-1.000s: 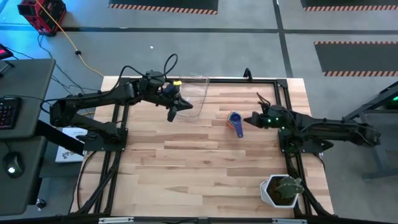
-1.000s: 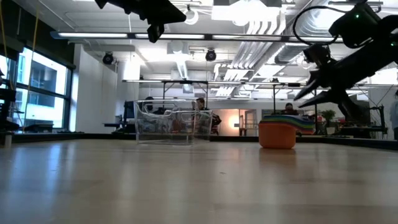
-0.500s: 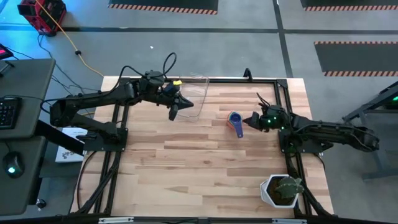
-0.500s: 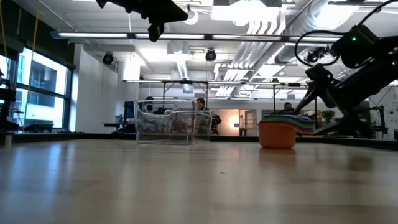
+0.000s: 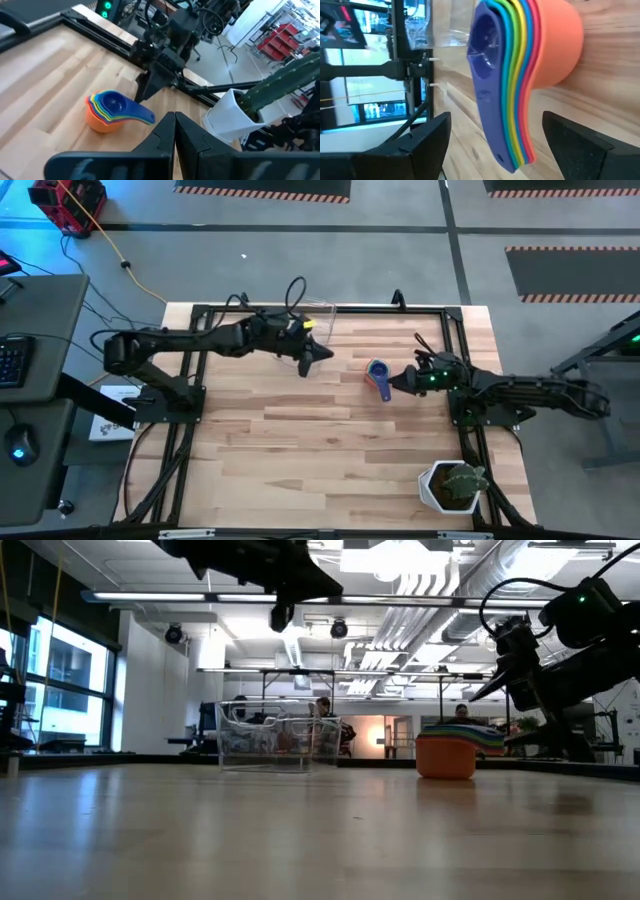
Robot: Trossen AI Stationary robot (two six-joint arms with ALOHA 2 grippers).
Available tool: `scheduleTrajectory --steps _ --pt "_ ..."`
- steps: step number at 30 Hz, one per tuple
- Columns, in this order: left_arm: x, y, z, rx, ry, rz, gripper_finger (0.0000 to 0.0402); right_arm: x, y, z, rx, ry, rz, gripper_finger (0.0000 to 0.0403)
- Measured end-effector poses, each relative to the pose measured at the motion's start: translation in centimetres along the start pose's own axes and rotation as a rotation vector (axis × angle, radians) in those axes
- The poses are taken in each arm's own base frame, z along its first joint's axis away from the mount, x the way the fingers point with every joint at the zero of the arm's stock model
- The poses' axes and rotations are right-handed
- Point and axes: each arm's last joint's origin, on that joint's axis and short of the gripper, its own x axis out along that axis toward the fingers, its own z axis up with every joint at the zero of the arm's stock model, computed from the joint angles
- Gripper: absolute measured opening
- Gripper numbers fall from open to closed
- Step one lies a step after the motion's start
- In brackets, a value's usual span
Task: Nest measuring cups in basket
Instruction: Put the stacked colored measuring cups into the transparent bin
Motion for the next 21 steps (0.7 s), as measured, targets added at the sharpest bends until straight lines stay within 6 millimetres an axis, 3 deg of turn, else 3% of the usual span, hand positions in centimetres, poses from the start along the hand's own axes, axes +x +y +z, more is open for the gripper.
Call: scheduleTrajectory --steps 11,21 --pt "0.1 -0.5 1.1 0.027 -0.121 -0.052 0.0000 1.1 0.1 -0.5 0.015 0.000 0.000 0.0305" --pt "0.1 -0.5 1.1 0.055 -0.126 -0.052 0.0000 2.2 0.2 -1.2 0.028 0.012 0.006 0.0305"
